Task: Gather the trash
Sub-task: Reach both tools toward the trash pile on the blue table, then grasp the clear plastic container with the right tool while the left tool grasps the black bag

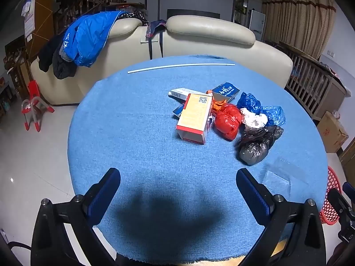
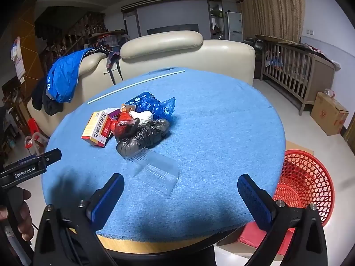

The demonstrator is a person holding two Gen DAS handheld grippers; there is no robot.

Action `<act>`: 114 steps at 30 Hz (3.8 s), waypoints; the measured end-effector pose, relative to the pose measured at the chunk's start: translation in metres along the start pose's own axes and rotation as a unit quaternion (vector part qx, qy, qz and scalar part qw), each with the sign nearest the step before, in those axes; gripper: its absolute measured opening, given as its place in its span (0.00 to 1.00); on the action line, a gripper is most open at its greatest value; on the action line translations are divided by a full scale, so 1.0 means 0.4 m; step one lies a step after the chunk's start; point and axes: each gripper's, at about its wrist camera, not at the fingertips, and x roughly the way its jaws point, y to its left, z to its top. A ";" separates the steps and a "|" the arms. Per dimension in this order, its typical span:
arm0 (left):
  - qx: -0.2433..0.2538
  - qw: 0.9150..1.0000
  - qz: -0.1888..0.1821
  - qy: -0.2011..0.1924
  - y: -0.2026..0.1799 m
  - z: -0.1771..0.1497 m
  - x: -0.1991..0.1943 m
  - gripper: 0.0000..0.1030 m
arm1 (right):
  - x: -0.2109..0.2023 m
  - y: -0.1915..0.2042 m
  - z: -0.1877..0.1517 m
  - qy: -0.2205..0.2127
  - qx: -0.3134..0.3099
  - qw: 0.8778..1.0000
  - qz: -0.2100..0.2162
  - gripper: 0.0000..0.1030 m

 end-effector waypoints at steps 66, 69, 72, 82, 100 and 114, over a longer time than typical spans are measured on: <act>0.020 0.998 -0.033 0.058 -0.020 -0.045 0.101 1.00 | 0.346 0.055 0.054 0.177 -0.211 0.941 0.195 0.54; 0.037 0.997 -0.040 0.058 -0.042 -0.035 0.110 1.00 | 0.354 0.042 0.059 0.181 -0.189 0.943 0.206 0.28; 0.055 0.996 -0.054 0.054 -0.078 -0.010 0.124 1.00 | 0.348 0.023 0.061 0.180 -0.169 0.945 0.214 0.24; 0.144 0.982 -0.104 0.068 -0.280 0.075 0.227 1.00 | 0.272 -0.172 0.057 0.131 -0.022 0.970 0.204 0.24; 0.150 0.976 -0.100 0.123 -0.346 0.054 0.262 0.32 | 0.147 -0.308 0.032 0.072 0.070 0.976 0.191 0.23; 0.102 0.989 -0.080 0.076 -0.221 0.057 0.097 0.32 | 0.113 -0.222 0.032 0.048 0.094 0.973 0.204 0.23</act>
